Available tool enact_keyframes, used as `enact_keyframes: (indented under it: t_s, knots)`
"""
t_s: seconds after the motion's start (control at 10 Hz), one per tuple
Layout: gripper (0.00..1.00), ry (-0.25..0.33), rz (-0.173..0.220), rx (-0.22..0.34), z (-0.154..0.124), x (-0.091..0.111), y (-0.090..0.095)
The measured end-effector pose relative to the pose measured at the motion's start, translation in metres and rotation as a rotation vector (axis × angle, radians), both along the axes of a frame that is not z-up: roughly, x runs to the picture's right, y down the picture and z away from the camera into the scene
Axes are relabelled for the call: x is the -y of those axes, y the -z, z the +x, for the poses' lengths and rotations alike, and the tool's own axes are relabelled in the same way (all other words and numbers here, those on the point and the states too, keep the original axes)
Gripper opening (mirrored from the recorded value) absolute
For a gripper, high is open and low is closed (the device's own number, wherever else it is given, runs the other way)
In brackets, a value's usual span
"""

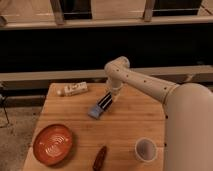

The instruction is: Place the eraser on the white sponge

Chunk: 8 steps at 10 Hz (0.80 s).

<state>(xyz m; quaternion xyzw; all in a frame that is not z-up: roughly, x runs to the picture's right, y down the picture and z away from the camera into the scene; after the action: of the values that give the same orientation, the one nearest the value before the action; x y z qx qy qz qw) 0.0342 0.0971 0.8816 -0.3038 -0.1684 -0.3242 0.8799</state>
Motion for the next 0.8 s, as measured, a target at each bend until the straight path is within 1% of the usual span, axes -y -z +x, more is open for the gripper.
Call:
enact_keyframes:
  t_s: [0.1, 0.2, 0.3, 0.4, 0.5, 0.6, 0.8]
  knots:
    - [0.00, 0.005, -0.001, 0.004, -0.009, 0.000, 0.000]
    - [0.00, 0.002, -0.002, 0.009, -0.012, 0.000, 0.001]
    - [0.00, 0.020, -0.013, 0.028, -0.010, -0.002, 0.007]
    - [0.00, 0.035, -0.017, 0.056, -0.013, -0.002, 0.012]
    - [0.00, 0.049, -0.022, 0.083, -0.019, -0.004, 0.015]
    - [0.00, 0.059, -0.026, 0.102, -0.024, -0.005, 0.017]
    - [0.00, 0.088, -0.046, 0.135, -0.034, -0.011, 0.019]
